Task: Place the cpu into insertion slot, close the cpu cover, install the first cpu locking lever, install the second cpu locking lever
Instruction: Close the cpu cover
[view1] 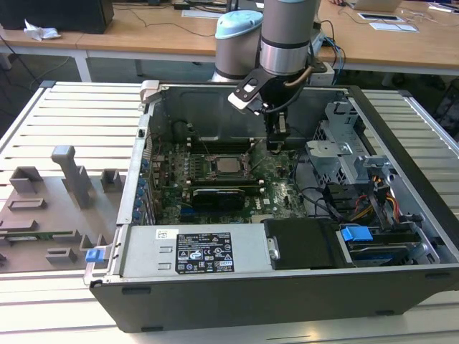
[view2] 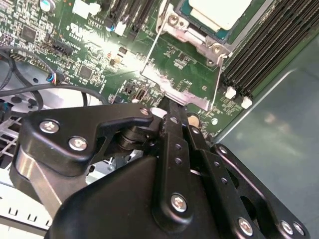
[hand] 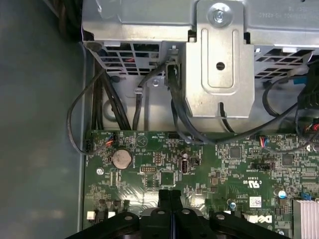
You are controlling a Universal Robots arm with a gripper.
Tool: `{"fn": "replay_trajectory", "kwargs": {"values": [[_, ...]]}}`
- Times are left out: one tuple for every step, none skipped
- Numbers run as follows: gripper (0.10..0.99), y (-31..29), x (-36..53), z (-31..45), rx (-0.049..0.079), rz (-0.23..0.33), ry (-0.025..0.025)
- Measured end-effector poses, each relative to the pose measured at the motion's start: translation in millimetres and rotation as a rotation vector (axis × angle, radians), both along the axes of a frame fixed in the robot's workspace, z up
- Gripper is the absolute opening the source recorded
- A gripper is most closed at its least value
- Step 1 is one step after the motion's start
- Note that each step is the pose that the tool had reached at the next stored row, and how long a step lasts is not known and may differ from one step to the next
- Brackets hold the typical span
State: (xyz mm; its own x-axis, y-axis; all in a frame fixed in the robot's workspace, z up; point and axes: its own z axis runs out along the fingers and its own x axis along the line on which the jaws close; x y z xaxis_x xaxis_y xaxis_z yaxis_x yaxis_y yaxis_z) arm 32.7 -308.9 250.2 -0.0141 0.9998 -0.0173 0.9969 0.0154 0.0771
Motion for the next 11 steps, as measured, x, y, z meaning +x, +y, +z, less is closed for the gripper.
{"fn": "replay_trajectory", "kwargs": {"values": [[0.106,0.0,-1.8,0.0,0.0,0.0,-0.0002],[0.106,0.0,-4.1,0.0,0.0,0.0,-0.0002],[0.106,0.0,-6.5,0.0,0.0,0.0,-0.0003],[0.106,0.0,-7.5,0.0,0.0,0.0,-0.0003],[0.106,0.0,-8.5,0.0,0.0,0.0,-0.0003],[0.106,0.0,-9.8,0.0,0.0,0.0,-0.0003],[0.106,0.0,-11.1,0.0,0.0,0.0,-0.0003],[0.106,0.0,-12.9,0.0,0.0,0.0,-0.0003],[0.106,0.0,-13.9,0.0,0.0,0.0,-0.0003],[0.106,0.0,-15.1,0.0,0.0,0.0,-0.0003],[0.106,0.0,-18.7,0.0,0.0,0.0,-0.0003]]}}
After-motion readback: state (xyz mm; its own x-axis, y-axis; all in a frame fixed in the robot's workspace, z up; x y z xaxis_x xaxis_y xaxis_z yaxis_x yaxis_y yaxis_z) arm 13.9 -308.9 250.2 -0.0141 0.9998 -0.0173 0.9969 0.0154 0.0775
